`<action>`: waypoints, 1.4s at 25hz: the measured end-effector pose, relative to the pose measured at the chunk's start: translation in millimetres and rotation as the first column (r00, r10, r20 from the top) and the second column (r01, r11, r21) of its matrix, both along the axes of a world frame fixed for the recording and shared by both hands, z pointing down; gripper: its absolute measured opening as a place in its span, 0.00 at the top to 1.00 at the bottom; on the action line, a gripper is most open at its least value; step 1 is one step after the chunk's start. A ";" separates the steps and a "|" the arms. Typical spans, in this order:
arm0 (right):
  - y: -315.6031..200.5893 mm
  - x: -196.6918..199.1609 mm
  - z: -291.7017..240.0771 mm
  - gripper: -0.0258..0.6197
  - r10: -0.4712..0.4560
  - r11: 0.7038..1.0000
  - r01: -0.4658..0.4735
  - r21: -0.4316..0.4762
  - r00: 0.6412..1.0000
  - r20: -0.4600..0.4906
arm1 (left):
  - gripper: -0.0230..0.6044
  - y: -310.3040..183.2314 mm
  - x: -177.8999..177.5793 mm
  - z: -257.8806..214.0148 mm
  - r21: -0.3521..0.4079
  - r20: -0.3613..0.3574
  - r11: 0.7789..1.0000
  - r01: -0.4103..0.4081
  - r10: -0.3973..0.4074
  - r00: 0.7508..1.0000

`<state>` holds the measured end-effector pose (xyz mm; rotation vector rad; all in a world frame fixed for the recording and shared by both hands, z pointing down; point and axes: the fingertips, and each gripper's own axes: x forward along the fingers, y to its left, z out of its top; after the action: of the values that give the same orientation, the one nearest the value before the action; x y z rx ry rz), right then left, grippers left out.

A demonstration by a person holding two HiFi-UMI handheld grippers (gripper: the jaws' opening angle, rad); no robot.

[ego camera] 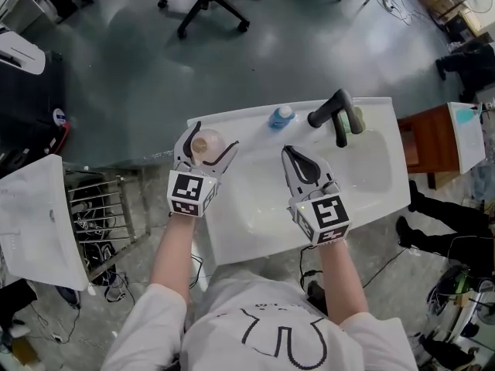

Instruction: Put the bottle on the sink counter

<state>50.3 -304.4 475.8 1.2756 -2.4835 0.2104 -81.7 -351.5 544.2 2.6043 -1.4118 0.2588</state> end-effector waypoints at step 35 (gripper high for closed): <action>-9.0 7.4 -17.0 0.91 0.041 0.999 -0.042 0.018 0.999 0.033 | 0.30 -19.2 10.9 73.1 -0.420 0.379 0.908 -0.013 0.188 0.906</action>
<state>57.7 -313.4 458.8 1.3427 -2.4934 0.2198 -70.8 -370.7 617.4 2.3500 -1.1576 1.0557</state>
